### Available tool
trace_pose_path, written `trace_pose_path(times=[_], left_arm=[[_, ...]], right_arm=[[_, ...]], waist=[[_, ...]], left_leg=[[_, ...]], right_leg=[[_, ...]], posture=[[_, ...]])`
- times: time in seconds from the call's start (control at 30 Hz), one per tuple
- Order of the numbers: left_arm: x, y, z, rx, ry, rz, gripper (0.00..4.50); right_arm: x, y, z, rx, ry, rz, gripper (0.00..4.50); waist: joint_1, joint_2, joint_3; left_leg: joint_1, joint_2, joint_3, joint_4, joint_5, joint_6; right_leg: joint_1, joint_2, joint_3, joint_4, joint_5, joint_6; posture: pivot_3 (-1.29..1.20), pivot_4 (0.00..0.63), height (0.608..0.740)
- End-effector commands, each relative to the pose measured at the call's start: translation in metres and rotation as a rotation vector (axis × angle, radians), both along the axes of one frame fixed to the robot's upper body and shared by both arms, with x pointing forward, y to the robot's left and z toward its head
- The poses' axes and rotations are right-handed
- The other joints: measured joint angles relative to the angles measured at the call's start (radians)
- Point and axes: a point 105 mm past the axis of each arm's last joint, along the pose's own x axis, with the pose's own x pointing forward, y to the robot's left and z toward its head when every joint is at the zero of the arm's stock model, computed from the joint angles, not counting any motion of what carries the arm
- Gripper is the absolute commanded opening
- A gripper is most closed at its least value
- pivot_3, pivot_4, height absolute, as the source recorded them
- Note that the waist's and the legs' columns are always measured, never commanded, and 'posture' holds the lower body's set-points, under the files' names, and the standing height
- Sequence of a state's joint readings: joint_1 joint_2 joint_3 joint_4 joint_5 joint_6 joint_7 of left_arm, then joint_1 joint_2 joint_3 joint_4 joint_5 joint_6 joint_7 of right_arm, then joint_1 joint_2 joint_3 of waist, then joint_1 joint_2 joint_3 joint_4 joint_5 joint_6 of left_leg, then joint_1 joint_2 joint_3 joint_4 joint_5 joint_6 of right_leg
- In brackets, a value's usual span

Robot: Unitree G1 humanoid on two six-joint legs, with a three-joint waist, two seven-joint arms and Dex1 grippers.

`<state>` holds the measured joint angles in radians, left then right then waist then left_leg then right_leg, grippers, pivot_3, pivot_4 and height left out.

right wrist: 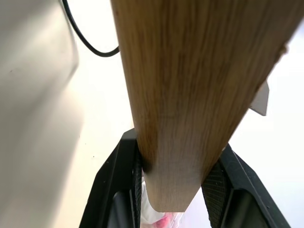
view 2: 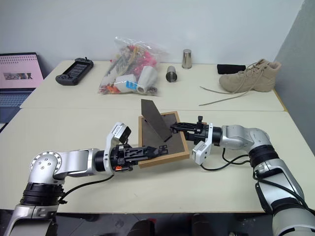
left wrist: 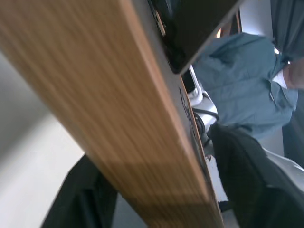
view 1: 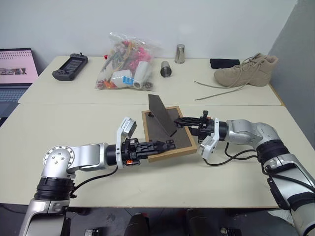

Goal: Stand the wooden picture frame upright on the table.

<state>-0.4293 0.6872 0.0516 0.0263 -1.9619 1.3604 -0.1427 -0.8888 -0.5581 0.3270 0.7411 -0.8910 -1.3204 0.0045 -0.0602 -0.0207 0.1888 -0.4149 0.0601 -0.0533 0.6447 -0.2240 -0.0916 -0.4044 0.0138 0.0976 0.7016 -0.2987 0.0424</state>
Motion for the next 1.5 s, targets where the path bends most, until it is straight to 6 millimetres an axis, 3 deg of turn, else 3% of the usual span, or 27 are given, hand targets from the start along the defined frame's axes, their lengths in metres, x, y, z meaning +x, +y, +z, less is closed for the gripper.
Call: trace_pose_path(times=[0.03,0.13,0.27,0.33,0.43,0.6,0.7,0.83,1.17,1.5], left_arm=[[0.010,0.018,0.015,0.009,-0.046,0.072,3.92],[0.015,0.031,0.022,0.039,-0.073,0.124,4.48],[0.029,0.064,0.045,0.196,-0.255,0.274,4.50],[0.026,0.069,0.045,0.351,-0.368,0.274,4.50],[0.024,0.068,0.041,0.508,-0.509,0.254,4.50],[0.044,0.079,0.041,0.782,-0.902,0.359,4.50],[0.048,0.085,0.041,0.819,-1.008,0.398,4.50],[0.045,0.082,0.037,0.806,-1.095,0.376,4.50],[0.047,0.078,0.027,0.785,-1.096,0.367,4.50],[0.048,0.075,0.024,0.778,-1.085,0.355,4.50]], right_arm=[[-0.001,-0.004,0.020,0.062,-0.037,0.013,1.30],[0.000,-0.007,0.018,0.071,-0.011,0.005,1.30],[0.012,-0.014,0.013,0.132,0.145,-0.074,1.30],[0.019,-0.015,0.009,0.145,0.253,-0.120,1.30],[0.030,-0.013,0.008,0.193,0.517,-0.177,1.30],[0.037,0.002,0.019,0.234,1.017,-0.129,1.30],[0.037,0.008,0.023,0.248,1.307,-0.091,1.30],[0.043,0.015,0.021,0.240,1.525,-0.104,1.30],[0.062,0.024,-0.007,0.206,1.697,-0.233,1.30],[0.071,0.023,-0.015,0.292,1.841,-0.278,1.30]], waist=[[0.000,0.000,0.000],[-0.001,0.000,0.000],[-0.002,0.000,0.000],[-0.005,0.000,0.000],[-0.005,0.000,0.000],[-0.003,0.000,0.000],[0.001,0.001,0.000],[0.006,0.001,0.000],[0.003,0.000,0.000],[0.002,0.000,0.000]], left_leg=[[0.000,0.000,0.000,0.000,0.000,0.000],[0.000,0.000,0.000,0.000,0.000,0.000],[0.000,0.000,0.000,0.000,-0.001,0.002],[0.000,0.000,0.000,0.000,-0.001,0.002],[0.000,0.001,0.000,-0.001,0.000,0.000],[0.000,0.002,0.000,-0.001,0.000,0.000],[0.000,0.003,0.000,-0.001,-0.001,0.001],[-0.001,0.002,0.001,-0.002,-0.002,0.004],[-0.002,0.002,0.002,-0.002,-0.003,0.004],[-0.002,0.003,0.002,-0.002,-0.003,0.004]], right_leg=[[0.000,0.000,0.000,0.000,0.000,0.000],[0.000,0.000,0.000,0.000,0.000,0.000],[0.000,0.000,0.000,0.000,0.000,0.000],[0.000,0.000,0.000,0.000,0.000,0.000],[0.002,0.000,-0.001,-0.003,0.000,0.000],[0.002,0.000,-0.001,-0.003,0.000,0.000],[0.001,0.001,-0.001,-0.002,0.000,0.000],[0.000,0.001,-0.001,-0.003,0.000,0.000],[-0.001,0.002,-0.001,-0.004,0.000,0.000],[-0.001,0.002,-0.001,-0.003,0.000,0.000]], posture=[[0.00,0.150,0.740],[0.00,0.150,0.740],[0.00,0.150,0.740],[0.00,0.150,0.740],[0.00,0.150,0.740],[0.00,0.150,0.740],[0.00,0.150,0.740],[0.00,0.150,0.740],[0.00,0.150,0.740],[0.00,0.150,0.740]])
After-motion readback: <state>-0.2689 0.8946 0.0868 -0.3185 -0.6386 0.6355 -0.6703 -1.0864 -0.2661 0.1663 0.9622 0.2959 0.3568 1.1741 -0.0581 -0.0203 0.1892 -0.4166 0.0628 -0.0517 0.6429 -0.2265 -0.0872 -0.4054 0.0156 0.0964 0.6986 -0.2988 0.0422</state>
